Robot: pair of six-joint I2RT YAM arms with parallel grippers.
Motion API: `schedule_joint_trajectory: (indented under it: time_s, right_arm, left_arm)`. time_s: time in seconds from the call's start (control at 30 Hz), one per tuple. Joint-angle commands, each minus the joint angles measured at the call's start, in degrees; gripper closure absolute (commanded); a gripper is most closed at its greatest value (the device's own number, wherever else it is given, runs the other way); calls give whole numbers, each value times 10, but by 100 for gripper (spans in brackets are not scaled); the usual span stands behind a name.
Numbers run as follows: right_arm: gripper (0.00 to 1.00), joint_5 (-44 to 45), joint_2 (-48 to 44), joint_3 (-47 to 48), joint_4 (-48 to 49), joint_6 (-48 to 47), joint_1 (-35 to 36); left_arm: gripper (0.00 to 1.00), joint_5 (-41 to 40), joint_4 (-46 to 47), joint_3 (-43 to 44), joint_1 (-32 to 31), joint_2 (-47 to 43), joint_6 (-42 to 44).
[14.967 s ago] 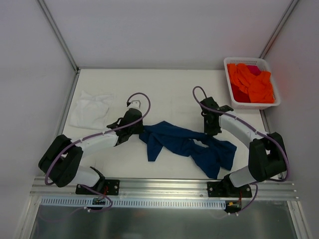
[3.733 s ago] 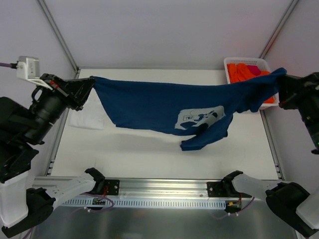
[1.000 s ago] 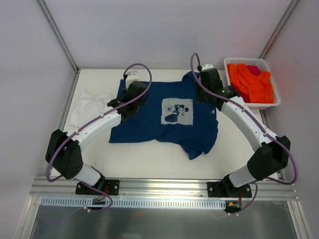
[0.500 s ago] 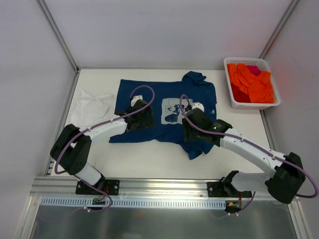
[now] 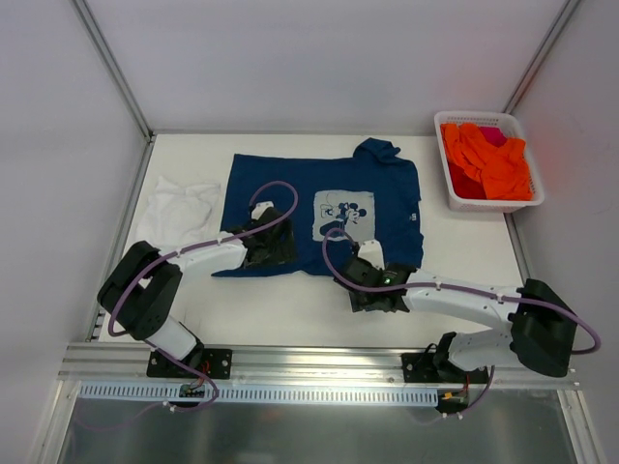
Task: Fold and stack the t-shirts
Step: Flatten out the tshirt
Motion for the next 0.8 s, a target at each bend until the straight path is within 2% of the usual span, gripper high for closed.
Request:
schedule_joint_trajectory:
  time_s: [0.0,0.33,0.57,0.77]
  right_arm:
    - [41,30,31,-5,-3,49,13]
    - [42,24,95,-2,8,81,37]
    - [64,65,112,4,-54,115,51]
    - [75,97,110,11,-86,138,60]
  left_arm:
    - [9,3,3,-12,-6,-22,-13]
    - [9,-10,2,-24,-6,-38,-5]
    - [9,-11,4,-25,-6,-32,-4]
    - [9,-7,4,-29,-6,-28,-3]
